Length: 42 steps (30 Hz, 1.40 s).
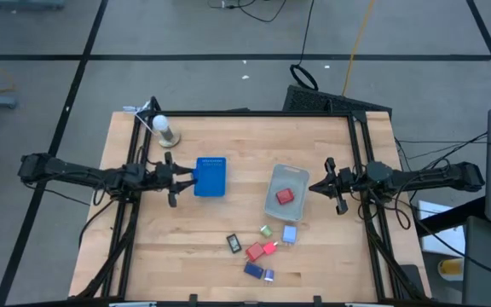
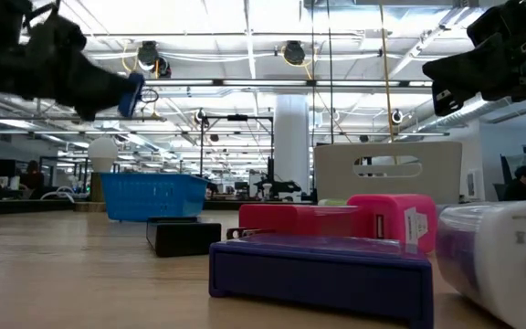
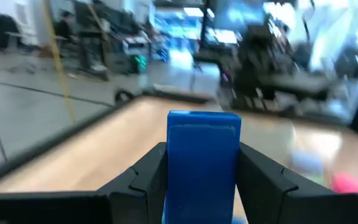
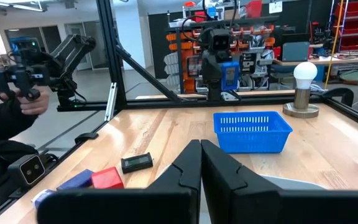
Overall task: Pick & Place Office items
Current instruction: Put the blue digital clock into the blue bin
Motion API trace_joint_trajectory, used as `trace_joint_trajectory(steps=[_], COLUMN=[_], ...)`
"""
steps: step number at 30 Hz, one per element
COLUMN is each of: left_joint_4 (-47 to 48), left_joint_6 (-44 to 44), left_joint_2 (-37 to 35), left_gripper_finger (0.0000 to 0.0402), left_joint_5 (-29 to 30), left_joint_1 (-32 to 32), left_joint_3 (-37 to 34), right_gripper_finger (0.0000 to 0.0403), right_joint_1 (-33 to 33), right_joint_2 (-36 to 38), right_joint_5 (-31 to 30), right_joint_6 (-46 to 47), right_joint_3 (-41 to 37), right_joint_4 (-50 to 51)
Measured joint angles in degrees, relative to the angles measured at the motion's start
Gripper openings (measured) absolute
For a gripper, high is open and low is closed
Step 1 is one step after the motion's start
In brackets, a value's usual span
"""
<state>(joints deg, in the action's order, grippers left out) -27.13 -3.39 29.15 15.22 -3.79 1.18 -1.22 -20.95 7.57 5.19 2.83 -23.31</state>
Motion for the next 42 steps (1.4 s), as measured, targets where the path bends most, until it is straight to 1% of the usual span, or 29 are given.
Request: trace_joint_trajectory(steps=[2, 4, 6, 8, 11, 13, 15, 17, 19, 23, 27, 29, 32, 35, 37, 42], left_joint_4=[-0.4, 3.6, 11.2, 20.7, 37.8, 47.7, 54.9, 58.8, 60.1, 58.8, 56.1, 54.3, 53.5, 52.7, 52.2, 50.9], left_joint_6=[-1.4, -1.4, -2.1, -3.9, -8.1, -10.8, -13.0, -14.5, -14.7, -14.6, -14.3, -13.7, -14.0, -15.0, -15.0, -14.7], left_joint_2=[0.1, 0.1, 0.8, 3.1, 8.8, 14.0, 19.2, 24.3, 29.1, 38.7, 47.5, 51.2, 54.8, 57.6, 59.1, 61.7], left_gripper_finger=[0.0154, 0.0154, 0.0154, 0.0154, 0.0154, 0.0154, 0.0154, 0.0154, 0.0154, 0.0154, 0.0154, 0.0154, 0.0154, 0.0154, 0.0154, 0.0154], left_joint_5=[2.6, 5.1, 7.8, 11.3, 16.3, 18.1, 18.0, 16.0, 12.8, 5.1, 0.5, -0.4, -0.5, -0.6, -1.7, -2.4], left_joint_1=[0.0, 0.0, 0.0, 0.0, 0.0, 0.1, 1.0, 2.1, 3.6, 6.7, 8.5, 9.0, 9.6, 10.3, 10.7, 10.9], left_joint_3=[2.8, 7.4, 13.7, 21.2, 32.5, 38.8, 43.3, 46.0, 47.5, 47.2, 47.2, 47.2, 47.2, 47.2, 47.2, 47.2], right_gripper_finger=[0.0000, 0.0000, 0.0000, 0.0000, 0.0000, 0.0000, 0.0000, 0.0000, 0.0000, 0.0000, 0.0000, 0.0000, 0.0000, 0.0000, 0.0000, 0.0000], right_joint_1=[0.0, 0.0, 0.0, 0.0, 0.0, 0.0, 0.0, 0.0, 0.0, 0.0, 0.0, 0.0, 0.0, 0.0, 0.0, 0.0], right_joint_2=[0.0, -0.1, -0.3, -0.4, -1.0, -1.3, -1.7, -2.1, -2.4, -3.1, -3.5, -3.5, -3.5, -3.6, -3.6, -3.6], right_joint_5=[0.0, 0.0, 0.0, 0.0, 0.0, 0.0, 0.0, 0.0, 0.0, 0.0, 0.0, 0.0, 0.0, 0.0, 0.0, 0.0], right_joint_6=[0.0, 0.0, 0.0, 0.0, 0.1, 0.1, 0.1, 0.1, 0.1, 0.3, 0.4, 0.6, 0.6, 0.6, 0.6, 0.6], right_joint_3=[0.0, 0.0, 0.0, 0.0, 0.0, 0.0, 0.0, 0.0, 0.0, 0.0, 0.0, 0.0, 0.0, 0.0, 0.0, 0.0], right_joint_4=[-0.1, -0.6, -0.8, -0.8, -0.9, -0.9, -0.9, -0.9, -0.9, -0.9, -0.9, -1.5, -1.7, -1.7, -1.7, -1.7])
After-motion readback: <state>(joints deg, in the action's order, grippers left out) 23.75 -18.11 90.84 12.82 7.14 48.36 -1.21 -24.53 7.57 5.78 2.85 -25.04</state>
